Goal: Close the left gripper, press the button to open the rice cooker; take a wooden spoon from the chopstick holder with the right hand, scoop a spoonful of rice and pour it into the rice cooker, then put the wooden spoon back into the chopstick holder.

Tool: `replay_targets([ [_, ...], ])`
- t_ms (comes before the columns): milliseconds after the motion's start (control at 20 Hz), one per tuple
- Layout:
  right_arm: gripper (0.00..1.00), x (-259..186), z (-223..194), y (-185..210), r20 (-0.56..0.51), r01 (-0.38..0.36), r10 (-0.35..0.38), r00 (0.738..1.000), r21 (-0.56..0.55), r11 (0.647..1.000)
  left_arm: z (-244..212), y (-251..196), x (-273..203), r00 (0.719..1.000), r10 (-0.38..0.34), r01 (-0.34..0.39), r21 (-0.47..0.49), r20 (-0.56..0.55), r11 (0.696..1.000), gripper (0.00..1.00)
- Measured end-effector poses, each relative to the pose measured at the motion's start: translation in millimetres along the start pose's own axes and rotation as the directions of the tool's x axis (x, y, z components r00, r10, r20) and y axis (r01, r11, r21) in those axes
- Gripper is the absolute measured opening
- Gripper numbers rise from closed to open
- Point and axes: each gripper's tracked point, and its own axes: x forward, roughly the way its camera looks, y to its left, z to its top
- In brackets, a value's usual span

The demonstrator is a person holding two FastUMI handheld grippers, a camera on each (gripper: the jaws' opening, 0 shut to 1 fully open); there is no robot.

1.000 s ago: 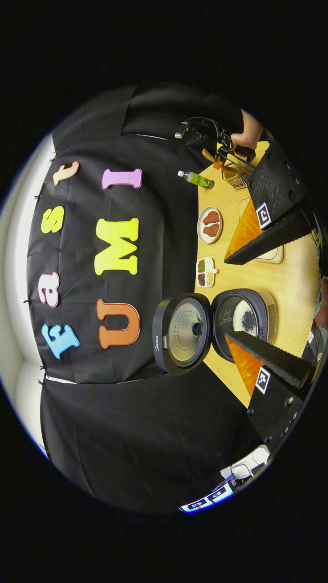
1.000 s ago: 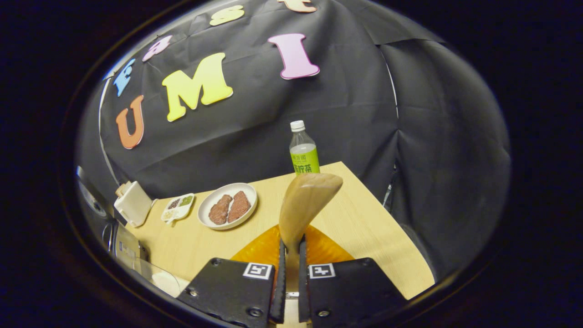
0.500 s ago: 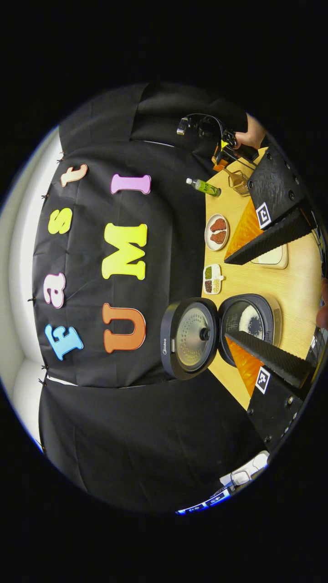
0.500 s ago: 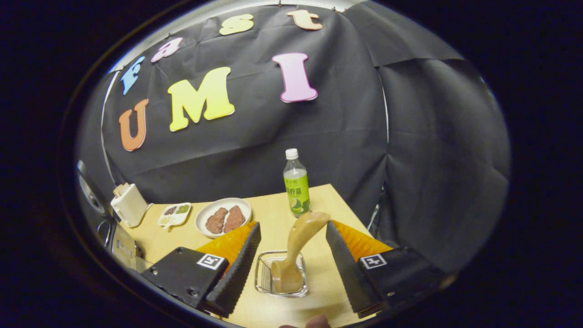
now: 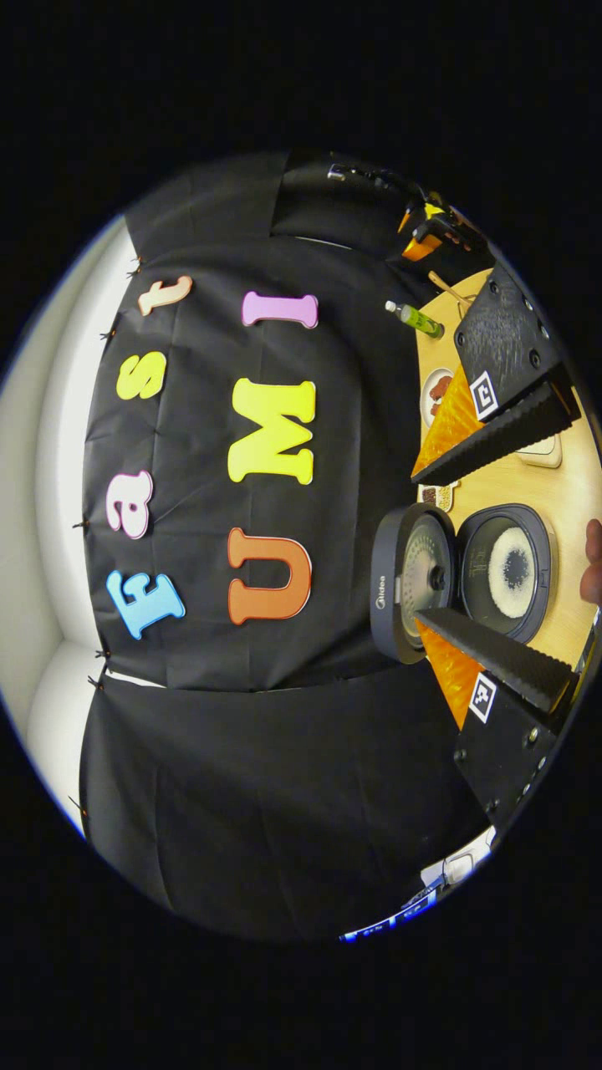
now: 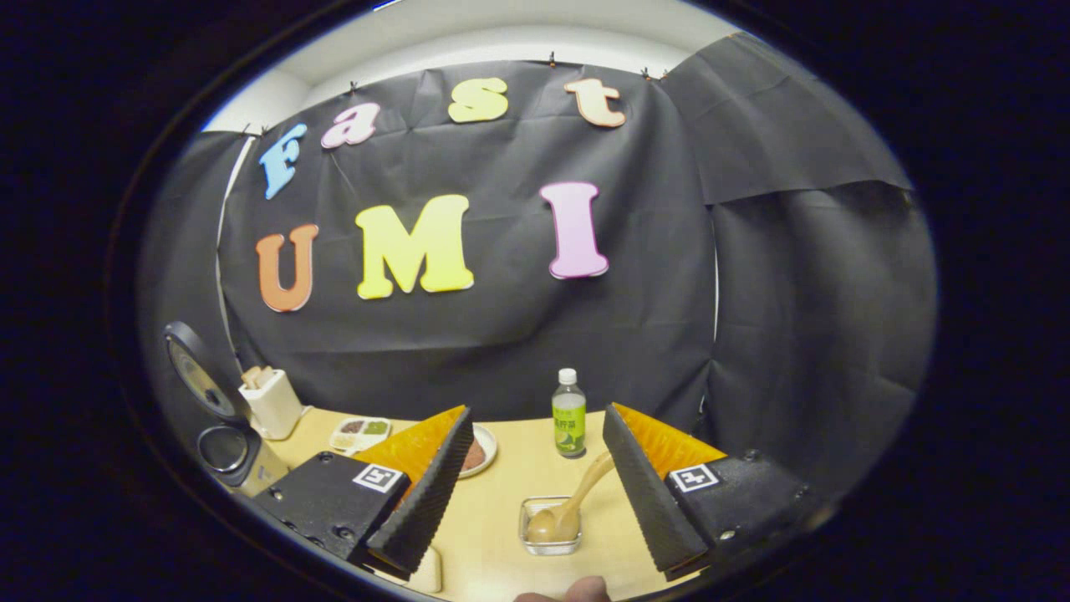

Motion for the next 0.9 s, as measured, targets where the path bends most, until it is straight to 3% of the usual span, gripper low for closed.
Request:
replay_targets([
  [150, 1.00, -34, 11, 14, 0.020, -0.017, 0.017, 1.000, 0.017, 1.000, 10, 15, 28, 1.000, 0.019, -0.019, 0.039, -0.008, 0.999, 0.95],
  [450, 1.00, -98, 17, 22, 0.042, -0.014, 0.015, 0.999, -0.010, 1.000, 35, 39, 99, 0.997, 0.038, -0.037, 0.017, -0.064, 0.999, 0.95],
  [700, 1.00, -135, 2, -5, -0.012, 0.070, -0.070, 0.997, 0.037, 0.997, 16, 54, 161, 0.986, 0.047, -0.047, 0.002, -0.161, 0.999, 0.95],
  [900, 1.00, -163, -3, -31, -0.024, 0.145, -0.144, 0.989, 0.048, 0.988, -5, 55, 181, 0.970, 0.034, -0.031, 0.016, -0.241, 0.999, 0.95],
])
